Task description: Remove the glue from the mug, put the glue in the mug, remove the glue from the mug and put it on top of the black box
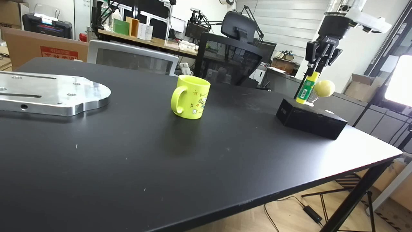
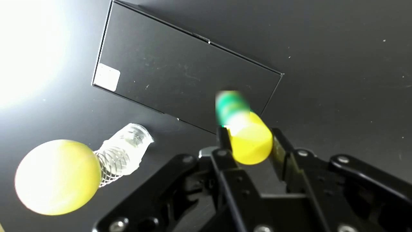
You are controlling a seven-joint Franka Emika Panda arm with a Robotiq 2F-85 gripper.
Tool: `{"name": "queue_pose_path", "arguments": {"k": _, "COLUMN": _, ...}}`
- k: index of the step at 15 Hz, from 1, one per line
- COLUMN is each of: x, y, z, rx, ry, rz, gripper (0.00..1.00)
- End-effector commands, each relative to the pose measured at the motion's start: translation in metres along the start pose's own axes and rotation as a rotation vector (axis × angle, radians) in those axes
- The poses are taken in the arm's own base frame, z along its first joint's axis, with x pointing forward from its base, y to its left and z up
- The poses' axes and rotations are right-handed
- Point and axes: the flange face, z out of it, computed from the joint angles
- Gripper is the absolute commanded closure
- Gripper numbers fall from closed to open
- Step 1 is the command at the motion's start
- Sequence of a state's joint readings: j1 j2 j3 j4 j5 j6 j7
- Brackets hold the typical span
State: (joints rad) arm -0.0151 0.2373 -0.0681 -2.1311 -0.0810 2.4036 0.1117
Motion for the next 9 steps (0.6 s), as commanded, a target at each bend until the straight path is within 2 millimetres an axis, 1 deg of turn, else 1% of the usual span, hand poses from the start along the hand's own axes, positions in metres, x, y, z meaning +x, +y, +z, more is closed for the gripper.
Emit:
{"name": "queue_pose_path", "arguments": {"k": 1, "x": 0.005, "y": 0.004, "z": -0.002, "rx": 0.01, "ry": -0.001, "rz": 0.0, "gripper": 0.92}}
{"name": "queue_pose_path", "arguments": {"k": 9, "x": 0.004, "y": 0.005, "z": 0.009, "rx": 0.083, "ry": -0.019, "rz": -0.029, "gripper": 0.92}}
